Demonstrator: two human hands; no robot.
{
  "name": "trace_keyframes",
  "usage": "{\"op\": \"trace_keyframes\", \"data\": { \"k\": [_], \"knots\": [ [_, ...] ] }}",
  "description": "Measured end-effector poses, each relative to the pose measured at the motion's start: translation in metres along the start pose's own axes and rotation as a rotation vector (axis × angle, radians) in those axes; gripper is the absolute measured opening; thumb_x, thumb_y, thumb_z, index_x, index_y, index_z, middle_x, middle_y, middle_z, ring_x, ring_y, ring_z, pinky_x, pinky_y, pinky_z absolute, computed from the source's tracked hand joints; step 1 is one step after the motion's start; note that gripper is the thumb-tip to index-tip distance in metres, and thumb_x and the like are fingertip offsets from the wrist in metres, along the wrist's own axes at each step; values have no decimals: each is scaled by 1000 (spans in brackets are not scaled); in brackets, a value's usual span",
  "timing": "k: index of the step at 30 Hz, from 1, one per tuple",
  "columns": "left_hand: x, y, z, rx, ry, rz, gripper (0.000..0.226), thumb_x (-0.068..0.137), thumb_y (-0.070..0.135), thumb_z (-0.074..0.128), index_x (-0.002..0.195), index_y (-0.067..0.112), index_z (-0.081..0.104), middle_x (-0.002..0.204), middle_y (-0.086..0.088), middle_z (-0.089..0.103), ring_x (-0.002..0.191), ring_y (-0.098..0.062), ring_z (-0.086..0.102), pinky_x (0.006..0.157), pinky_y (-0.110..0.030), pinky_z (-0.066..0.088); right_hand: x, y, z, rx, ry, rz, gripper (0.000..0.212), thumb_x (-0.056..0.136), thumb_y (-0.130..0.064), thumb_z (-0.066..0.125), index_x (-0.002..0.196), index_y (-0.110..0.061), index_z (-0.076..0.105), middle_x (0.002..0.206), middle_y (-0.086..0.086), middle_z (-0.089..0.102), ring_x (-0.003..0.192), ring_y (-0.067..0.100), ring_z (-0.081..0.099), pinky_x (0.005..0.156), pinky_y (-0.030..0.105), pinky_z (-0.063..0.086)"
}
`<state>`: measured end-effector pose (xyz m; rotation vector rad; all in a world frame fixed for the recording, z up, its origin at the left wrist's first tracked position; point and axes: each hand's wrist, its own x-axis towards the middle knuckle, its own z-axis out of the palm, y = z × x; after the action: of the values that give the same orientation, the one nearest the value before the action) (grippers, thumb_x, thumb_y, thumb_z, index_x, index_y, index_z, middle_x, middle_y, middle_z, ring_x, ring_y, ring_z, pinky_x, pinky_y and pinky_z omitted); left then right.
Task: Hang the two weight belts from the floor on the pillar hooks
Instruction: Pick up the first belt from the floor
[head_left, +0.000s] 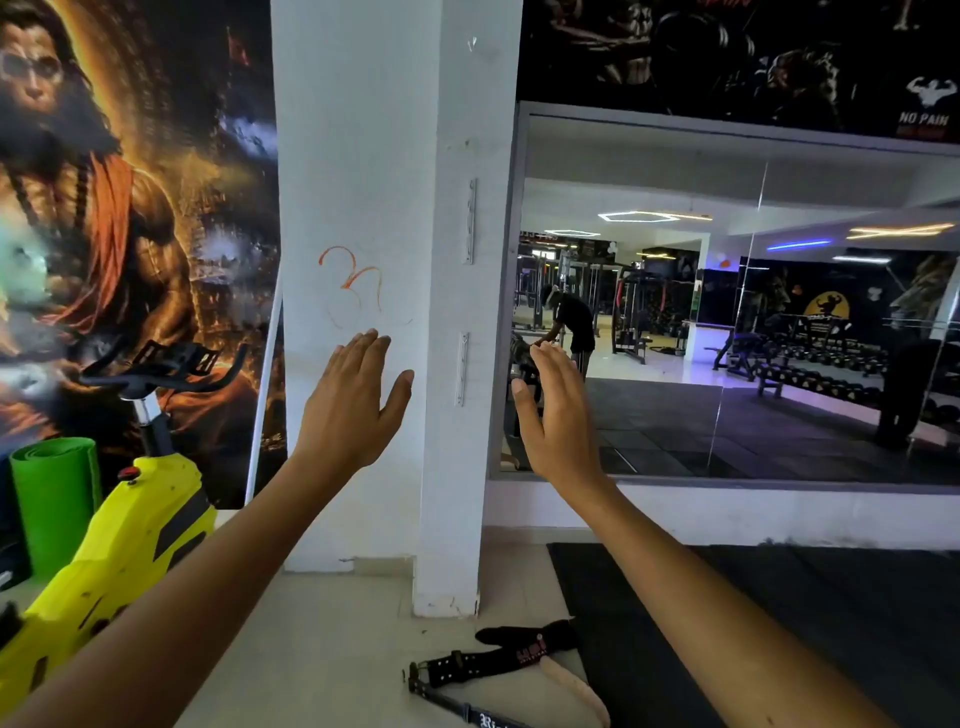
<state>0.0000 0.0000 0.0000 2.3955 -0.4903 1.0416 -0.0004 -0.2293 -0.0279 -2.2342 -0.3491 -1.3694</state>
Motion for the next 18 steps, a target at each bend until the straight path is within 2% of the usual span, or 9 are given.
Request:
{"op": "trace_keyframes", "data": {
  "k": [9,18],
  "knots": [
    [-10,26,47,-6,-14,-46,56,97,44,40,142,11,41,151,-10,41,140,-30,37,112,-45,29,-22,39,-7,8,-61,43,47,99,-29,45,140,-5,45,150,13,43,143,24,32,117,31,21],
    [-6,11,115,6,-63,-115,54,97,44,40,140,11,42,148,-10,45,137,-29,40,108,-45,36,-33,93,35,80,-149,121,49,99,-32,44,141,-7,44,151,12,41,144,27,30,116,36,24]
  ]
}}
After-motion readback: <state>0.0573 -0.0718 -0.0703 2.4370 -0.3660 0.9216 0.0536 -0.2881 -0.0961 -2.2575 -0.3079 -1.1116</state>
